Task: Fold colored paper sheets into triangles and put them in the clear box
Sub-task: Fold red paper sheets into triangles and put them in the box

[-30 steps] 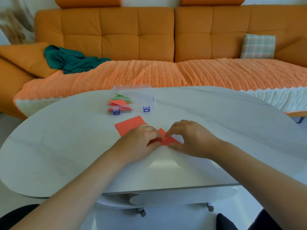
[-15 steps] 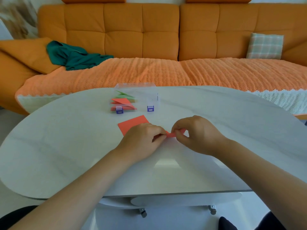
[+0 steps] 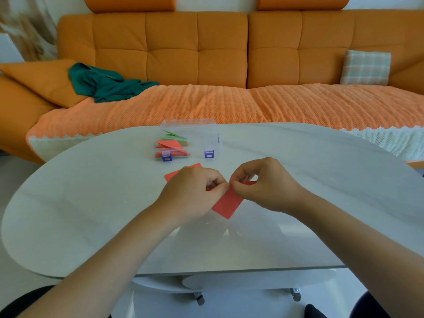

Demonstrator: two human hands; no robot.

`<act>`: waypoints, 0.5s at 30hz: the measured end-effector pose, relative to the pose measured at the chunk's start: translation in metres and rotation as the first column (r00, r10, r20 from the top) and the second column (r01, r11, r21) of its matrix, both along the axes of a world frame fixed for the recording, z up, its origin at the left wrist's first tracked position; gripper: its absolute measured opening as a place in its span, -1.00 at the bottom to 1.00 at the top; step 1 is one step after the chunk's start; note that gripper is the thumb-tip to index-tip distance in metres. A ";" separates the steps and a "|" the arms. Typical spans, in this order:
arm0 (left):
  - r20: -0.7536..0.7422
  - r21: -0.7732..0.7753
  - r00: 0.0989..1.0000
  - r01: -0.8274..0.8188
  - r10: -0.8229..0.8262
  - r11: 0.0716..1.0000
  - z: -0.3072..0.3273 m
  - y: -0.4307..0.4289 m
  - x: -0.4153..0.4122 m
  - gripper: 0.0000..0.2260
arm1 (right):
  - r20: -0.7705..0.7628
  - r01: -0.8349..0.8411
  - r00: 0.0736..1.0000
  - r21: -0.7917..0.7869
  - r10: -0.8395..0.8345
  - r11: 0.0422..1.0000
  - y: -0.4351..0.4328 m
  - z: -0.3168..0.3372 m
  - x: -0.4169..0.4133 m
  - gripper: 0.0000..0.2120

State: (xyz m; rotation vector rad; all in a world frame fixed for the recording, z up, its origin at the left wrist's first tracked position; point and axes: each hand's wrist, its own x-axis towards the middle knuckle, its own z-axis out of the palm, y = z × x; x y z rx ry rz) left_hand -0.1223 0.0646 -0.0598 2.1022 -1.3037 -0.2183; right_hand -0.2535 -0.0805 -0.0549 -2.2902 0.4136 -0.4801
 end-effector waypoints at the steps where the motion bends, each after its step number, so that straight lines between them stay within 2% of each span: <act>1: 0.017 0.015 1.000 -0.003 0.003 1.000 0.001 0.000 0.001 -0.87 | -0.009 0.004 1.000 -0.005 -0.004 1.000 0.000 0.001 0.001 -0.87; 6: 0.078 0.077 0.997 -0.033 0.027 0.996 0.012 0.006 0.015 -0.87 | -0.053 0.065 0.996 -0.042 -0.067 0.997 -0.011 0.003 0.002 -0.88; 11: 0.072 0.065 0.995 -0.072 0.067 0.995 0.014 0.012 0.028 -0.85 | -0.059 0.219 0.973 -0.081 -0.224 0.972 -0.028 -0.004 0.002 -0.87; 15: 0.046 0.042 0.998 -0.050 0.048 0.998 0.012 0.013 0.027 -0.88 | 0.027 0.179 0.984 -0.032 -0.178 0.983 -0.021 -0.004 0.004 -0.90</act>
